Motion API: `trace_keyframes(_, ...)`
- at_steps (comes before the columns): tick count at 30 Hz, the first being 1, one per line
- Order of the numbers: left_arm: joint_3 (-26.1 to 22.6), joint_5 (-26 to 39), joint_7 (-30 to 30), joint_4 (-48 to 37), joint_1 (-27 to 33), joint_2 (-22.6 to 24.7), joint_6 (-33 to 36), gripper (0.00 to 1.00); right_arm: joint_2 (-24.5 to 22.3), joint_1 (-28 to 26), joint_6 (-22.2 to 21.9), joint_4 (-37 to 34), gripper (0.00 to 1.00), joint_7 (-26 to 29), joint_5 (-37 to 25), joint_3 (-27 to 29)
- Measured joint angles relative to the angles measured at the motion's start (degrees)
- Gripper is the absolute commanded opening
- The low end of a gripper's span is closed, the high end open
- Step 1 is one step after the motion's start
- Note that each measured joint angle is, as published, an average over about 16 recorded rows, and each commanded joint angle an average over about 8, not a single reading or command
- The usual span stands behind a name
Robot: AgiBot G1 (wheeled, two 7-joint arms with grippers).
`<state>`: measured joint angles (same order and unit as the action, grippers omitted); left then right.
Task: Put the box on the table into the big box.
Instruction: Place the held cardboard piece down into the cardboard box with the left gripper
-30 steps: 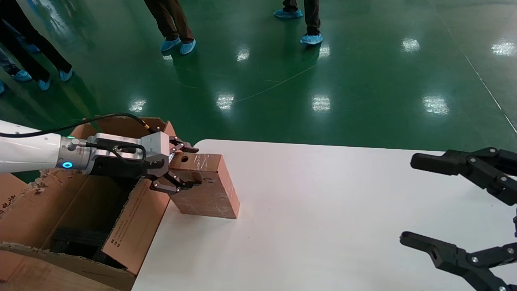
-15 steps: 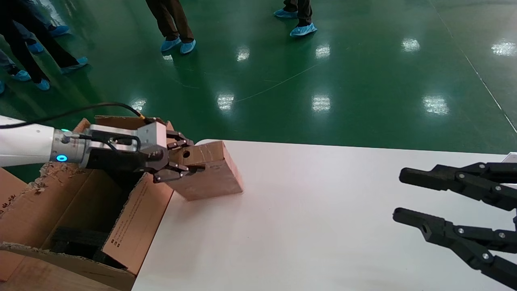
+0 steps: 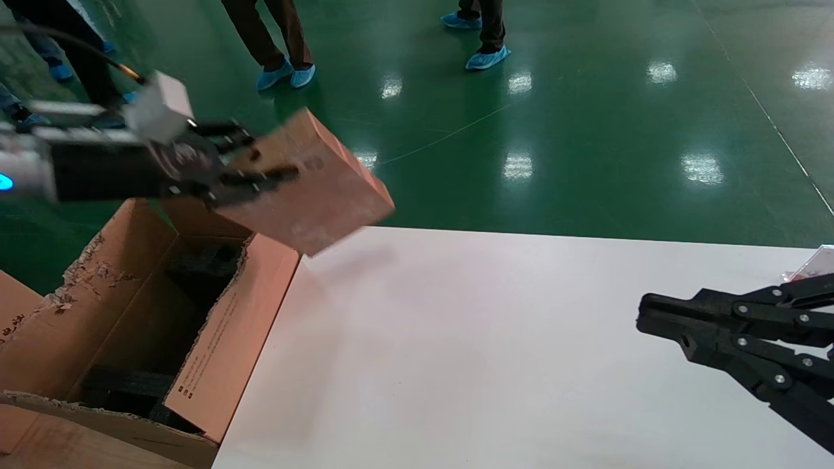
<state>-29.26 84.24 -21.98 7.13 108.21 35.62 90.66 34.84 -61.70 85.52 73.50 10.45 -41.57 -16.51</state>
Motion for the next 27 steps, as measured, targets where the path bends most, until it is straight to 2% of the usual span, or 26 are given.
trace_keyframes(7, -0.7, 0.6, 6.2, 0.1, 5.0, -5.2, -1.2, 0.00, 0.0, 0.0, 0.0, 0.0, 0.00, 0.0, 0.0, 0.0)
trace_keyframes(13, -2.0, 2.8, 9.4, -0.7, 7.0, -9.4, -3.5, 0.00, 0.0, 0.0, 0.0, 0.0, 0.00, 0.0, 0.0, 0.0)
trace_keyframes(20, -3.6, 5.5, 12.1, -3.6, 6.3, -12.6, -7.5, 0.00, 0.0, 0.0, 0.0, 0.0, 0.00, 0.0, 0.1, -0.1)
trace_keyframes(27, -4.2, 6.6, 13.7, -8.3, 3.3, -13.4, -12.6, 0.00, 0.0, 0.0, 0.0, 0.0, 0.00, -0.1, 0.1, -0.1)
